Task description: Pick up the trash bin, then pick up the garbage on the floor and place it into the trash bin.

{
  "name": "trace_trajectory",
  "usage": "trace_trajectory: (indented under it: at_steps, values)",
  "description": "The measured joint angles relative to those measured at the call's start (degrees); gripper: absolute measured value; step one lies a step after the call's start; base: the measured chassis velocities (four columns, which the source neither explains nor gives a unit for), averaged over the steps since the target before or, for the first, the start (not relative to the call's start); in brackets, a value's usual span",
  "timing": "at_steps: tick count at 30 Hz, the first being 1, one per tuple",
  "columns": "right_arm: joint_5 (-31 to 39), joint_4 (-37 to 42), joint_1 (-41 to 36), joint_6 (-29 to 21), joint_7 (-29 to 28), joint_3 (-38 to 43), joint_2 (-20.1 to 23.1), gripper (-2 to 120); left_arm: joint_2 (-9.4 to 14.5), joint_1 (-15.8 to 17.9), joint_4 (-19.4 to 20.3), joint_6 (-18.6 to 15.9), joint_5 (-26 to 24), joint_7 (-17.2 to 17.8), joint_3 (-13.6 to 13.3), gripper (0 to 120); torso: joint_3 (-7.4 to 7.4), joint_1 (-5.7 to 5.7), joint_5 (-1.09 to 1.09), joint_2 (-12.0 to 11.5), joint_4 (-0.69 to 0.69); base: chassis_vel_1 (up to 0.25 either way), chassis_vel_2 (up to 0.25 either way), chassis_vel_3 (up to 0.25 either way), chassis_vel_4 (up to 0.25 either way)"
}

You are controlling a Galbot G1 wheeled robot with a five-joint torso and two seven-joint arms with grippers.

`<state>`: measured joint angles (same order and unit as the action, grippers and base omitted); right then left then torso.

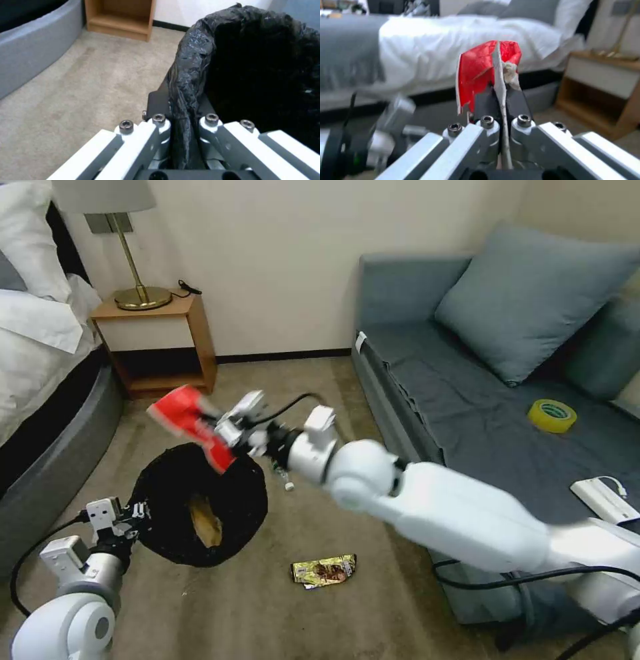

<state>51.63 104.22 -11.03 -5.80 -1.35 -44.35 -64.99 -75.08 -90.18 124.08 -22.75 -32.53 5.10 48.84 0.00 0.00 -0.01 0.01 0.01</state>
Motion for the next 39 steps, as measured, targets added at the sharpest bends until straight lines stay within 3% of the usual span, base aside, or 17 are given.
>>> trace_trajectory:
  at_steps: [18,31,39]
  values:
    - [-6.91,-5.46,-3.91,-0.77,-1.25,-4.90,-3.17,0,-0.62,-0.13,0.98,0.01,-1.98,-0.16,1.00,4,0.00,0.00,0.01,0.00,-0.01,0.000,0.000,0.000,0.000]
    - [-8.96,-5.45,-3.87,-2.48,-2.69,-4.06,-2.69,47,-0.60,0.70,-0.65,0.01,-3.03,-0.46,1.72,4,0.00,0.00,0.01,0.00,-0.01,0.000,0.000,0.000,0.000]
    - [-14.67,-5.88,-4.24,-1.57,-2.40,-1.12,-1.11,76,-0.20,1.10,-1.88,0.06,-3.14,-0.67,2.86,4,0.00,0.00,0.01,0.00,-0.01,0.000,0.000,0.000,0.000]
